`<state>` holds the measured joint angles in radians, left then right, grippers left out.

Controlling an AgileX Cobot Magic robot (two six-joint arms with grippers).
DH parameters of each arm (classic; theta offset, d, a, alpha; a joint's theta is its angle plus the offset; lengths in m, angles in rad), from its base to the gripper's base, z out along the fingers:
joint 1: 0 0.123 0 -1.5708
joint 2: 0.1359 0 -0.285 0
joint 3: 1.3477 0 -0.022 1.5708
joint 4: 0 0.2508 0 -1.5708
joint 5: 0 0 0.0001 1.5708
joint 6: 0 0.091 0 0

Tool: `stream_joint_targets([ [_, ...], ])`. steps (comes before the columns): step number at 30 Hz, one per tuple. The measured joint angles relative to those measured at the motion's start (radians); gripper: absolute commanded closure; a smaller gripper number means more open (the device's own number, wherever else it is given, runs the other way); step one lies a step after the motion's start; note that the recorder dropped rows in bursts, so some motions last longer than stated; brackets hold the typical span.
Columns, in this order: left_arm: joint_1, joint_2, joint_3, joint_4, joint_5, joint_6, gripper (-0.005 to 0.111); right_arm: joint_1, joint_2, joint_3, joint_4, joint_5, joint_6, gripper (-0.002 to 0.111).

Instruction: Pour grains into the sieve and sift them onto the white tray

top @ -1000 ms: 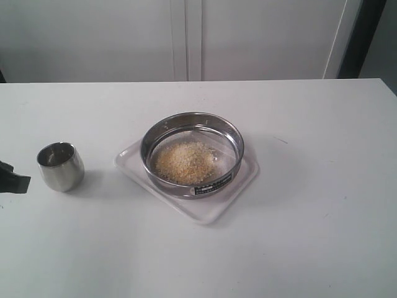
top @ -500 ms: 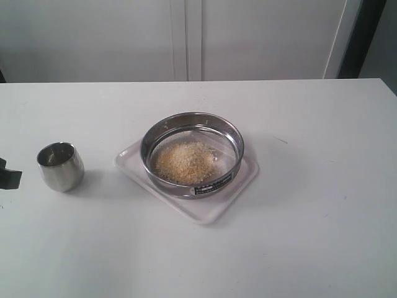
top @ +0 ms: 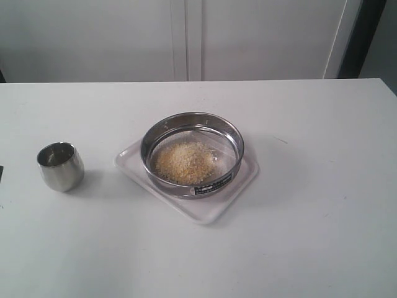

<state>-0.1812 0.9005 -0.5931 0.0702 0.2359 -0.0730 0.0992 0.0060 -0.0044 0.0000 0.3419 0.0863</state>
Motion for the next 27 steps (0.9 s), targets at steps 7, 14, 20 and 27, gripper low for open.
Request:
stream_joint_targets([
  [7, 0.091, -0.137, 0.000, 0.000, 0.002, 0.004, 0.107, 0.000, 0.000, 0.000, 0.000, 0.000, 0.000, 0.108],
  [14, 0.114, -0.194, 0.052, 0.000, 0.008, 0.004, 0.107, 0.000, 0.000, 0.000, 0.000, 0.000, 0.000, 0.108],
  [20, 0.114, -0.207, 0.100, -0.023, 0.043, -0.027, 0.107, 0.000, 0.000, 0.000, 0.000, 0.000, 0.000, 0.108],
  [27, 0.114, -0.208, 0.110, -0.033, 0.147, -0.023, 0.107, 0.000, 0.000, 0.000, 0.000, 0.000, 0.000, 0.108],
])
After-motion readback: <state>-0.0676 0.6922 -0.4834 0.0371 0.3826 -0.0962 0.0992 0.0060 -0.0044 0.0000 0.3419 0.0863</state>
